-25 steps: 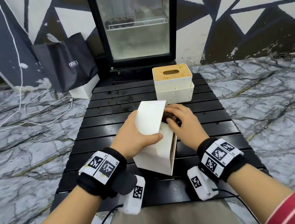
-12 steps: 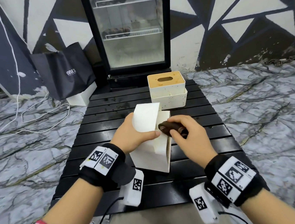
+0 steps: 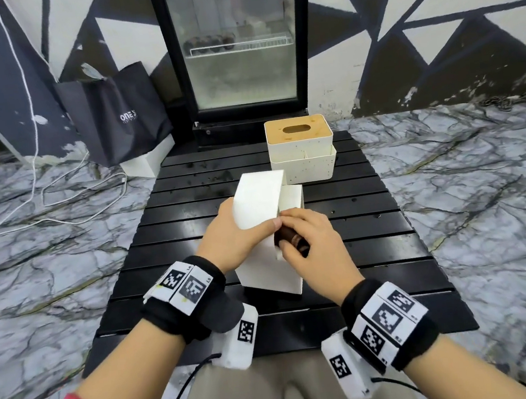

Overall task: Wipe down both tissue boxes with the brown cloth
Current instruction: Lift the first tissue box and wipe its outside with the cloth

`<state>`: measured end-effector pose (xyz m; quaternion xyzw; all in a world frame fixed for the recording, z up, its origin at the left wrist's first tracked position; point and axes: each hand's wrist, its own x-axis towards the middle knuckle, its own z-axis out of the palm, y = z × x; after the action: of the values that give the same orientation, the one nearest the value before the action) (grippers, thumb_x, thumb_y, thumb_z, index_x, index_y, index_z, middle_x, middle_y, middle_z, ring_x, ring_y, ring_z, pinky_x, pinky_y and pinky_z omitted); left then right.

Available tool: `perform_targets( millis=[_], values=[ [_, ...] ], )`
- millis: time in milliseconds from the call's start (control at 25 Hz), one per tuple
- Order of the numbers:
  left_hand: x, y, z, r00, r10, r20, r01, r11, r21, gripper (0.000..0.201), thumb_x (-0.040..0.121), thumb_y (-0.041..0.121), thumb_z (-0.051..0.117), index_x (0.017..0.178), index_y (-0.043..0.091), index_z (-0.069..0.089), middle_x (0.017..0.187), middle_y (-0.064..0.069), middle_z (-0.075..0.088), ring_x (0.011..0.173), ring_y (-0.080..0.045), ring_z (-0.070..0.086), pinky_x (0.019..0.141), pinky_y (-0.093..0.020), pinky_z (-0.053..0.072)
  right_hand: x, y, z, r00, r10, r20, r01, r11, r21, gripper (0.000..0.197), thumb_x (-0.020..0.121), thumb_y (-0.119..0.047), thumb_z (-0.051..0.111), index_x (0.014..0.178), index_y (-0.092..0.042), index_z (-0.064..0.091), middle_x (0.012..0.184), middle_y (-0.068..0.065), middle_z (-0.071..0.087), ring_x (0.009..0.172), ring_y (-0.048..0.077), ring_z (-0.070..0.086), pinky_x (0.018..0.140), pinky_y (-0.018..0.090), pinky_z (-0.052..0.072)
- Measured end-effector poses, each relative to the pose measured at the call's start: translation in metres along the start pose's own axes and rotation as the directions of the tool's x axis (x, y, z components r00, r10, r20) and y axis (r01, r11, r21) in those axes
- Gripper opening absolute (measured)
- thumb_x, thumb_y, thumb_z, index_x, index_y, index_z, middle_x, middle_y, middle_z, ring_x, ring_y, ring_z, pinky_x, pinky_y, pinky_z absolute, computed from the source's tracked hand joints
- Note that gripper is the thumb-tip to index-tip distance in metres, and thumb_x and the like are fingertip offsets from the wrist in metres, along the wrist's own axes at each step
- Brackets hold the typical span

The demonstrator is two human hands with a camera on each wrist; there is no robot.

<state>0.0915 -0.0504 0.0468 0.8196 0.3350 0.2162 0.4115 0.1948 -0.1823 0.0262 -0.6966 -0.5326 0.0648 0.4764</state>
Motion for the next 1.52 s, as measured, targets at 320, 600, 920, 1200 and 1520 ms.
perform_targets(
  millis=[320, 600, 920, 1200, 1520],
  values=[
    [0.006, -0.007, 0.003, 1.0, -0.023, -0.012, 0.023, 1.0, -0.012, 0.076, 0.052, 0.074, 0.069, 0.111, 0.027, 0.056, 0.107, 0.007, 0.064, 0.103, -0.016, 0.06, 0.085, -0.035, 0.05, -0.002, 0.011, -0.008, 1.0, -0.011, -0.016, 0.012, 0.999, 0.038, 0.039, 0.077, -0.026, 0.054, 0.115, -0.02, 0.061, 0.118, -0.01, 0.052, 0.112, 0.006, 0.039, 0.097, -0.001, 0.018],
    [0.002, 0.001, 0.002, 1.0, 0.018, -0.011, -0.019, 0.997, -0.069, 0.055, 0.06, 0.056, 0.071, 0.105, 0.027, 0.059, 0.103, 0.008, 0.065, 0.096, -0.01, 0.061, 0.072, -0.024, 0.042, -0.017, 0.006, 0.001, 0.996, -0.069, -0.058, 0.069, 0.998, -0.002, 0.04, 0.077, -0.018, 0.057, 0.117, -0.016, 0.06, 0.116, -0.014, 0.047, 0.111, 0.003, 0.035, 0.099, 0.001, 0.018],
    [0.003, 0.001, 0.002, 0.999, 0.036, -0.003, -0.036, 0.996, -0.081, 0.055, 0.058, 0.058, 0.068, 0.102, 0.026, 0.06, 0.098, 0.007, 0.066, 0.093, -0.011, 0.062, 0.072, -0.024, 0.042, -0.014, 0.0, 0.011, 0.995, -0.034, -0.098, 0.034, 0.999, 0.002, 0.041, 0.078, -0.013, 0.059, 0.119, -0.013, 0.059, 0.12, -0.005, 0.052, 0.112, 0.007, 0.034, 0.098, 0.002, 0.017],
    [0.005, -0.003, 0.006, 1.0, 0.02, -0.01, -0.021, 0.996, -0.084, 0.067, 0.055, 0.062, 0.069, 0.107, 0.021, 0.058, 0.1, 0.006, 0.065, 0.095, -0.014, 0.062, 0.071, -0.025, 0.042, -0.01, 0.008, -0.004, 0.998, -0.017, -0.055, 0.019, 0.999, 0.036, 0.043, 0.077, -0.021, 0.057, 0.12, -0.019, 0.058, 0.119, -0.01, 0.049, 0.11, 0.003, 0.037, 0.096, -0.002, 0.016],
    [-0.001, 0.003, 0.008, 0.999, 0.016, -0.039, -0.019, 0.996, -0.085, 0.063, 0.054, 0.062, 0.07, 0.104, 0.025, 0.06, 0.102, 0.006, 0.067, 0.096, -0.015, 0.063, 0.083, -0.036, 0.051, -0.021, 0.01, -0.016, 0.996, -0.095, -0.001, 0.095, 0.996, 0.0, 0.043, 0.075, -0.009, 0.067, 0.115, -0.022, 0.061, 0.118, -0.014, 0.05, 0.109, -0.001, 0.04, 0.098, 0.003, 0.024]
  ],
)
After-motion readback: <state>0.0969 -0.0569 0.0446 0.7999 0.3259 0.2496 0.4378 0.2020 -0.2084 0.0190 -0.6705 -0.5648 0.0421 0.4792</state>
